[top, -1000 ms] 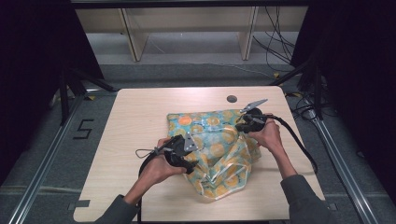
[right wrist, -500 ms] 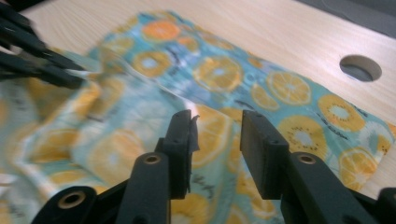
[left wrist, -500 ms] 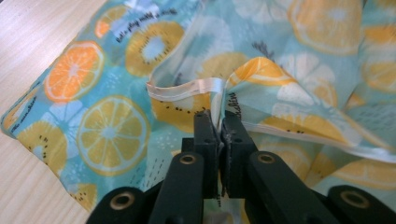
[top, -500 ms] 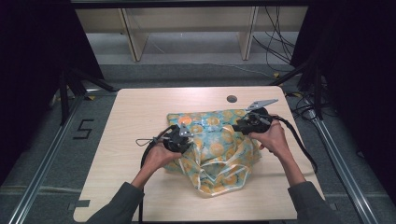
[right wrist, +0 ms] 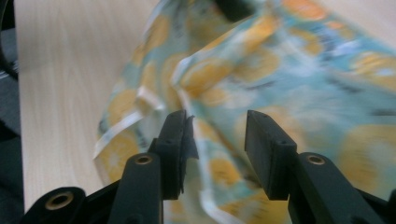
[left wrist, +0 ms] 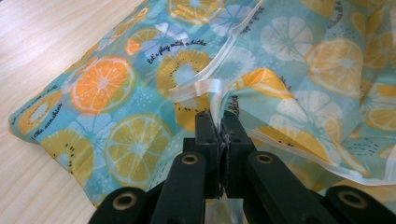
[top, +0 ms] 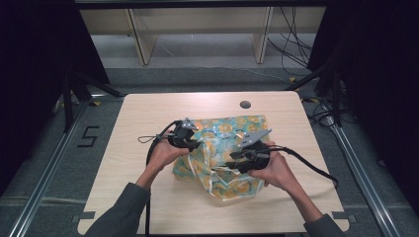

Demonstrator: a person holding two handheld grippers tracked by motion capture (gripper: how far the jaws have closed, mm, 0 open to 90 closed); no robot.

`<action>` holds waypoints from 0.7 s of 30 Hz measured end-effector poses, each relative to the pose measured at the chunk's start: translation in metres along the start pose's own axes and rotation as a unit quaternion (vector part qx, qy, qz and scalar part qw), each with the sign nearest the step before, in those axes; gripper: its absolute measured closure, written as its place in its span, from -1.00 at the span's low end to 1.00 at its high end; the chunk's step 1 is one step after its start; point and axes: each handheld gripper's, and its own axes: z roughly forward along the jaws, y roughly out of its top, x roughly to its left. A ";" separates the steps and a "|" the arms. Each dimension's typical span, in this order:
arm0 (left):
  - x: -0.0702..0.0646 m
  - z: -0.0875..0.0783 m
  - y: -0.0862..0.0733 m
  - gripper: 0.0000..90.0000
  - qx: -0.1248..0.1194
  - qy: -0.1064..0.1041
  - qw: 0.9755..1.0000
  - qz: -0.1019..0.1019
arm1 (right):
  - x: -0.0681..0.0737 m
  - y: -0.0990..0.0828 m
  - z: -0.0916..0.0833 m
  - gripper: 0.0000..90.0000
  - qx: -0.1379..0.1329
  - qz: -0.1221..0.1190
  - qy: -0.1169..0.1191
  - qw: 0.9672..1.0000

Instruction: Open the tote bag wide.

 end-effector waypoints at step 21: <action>-0.035 -0.028 -0.009 0.36 0.003 0.013 0.998 0.063 | -0.075 0.025 -0.009 1.00 -0.028 0.045 -0.125 0.991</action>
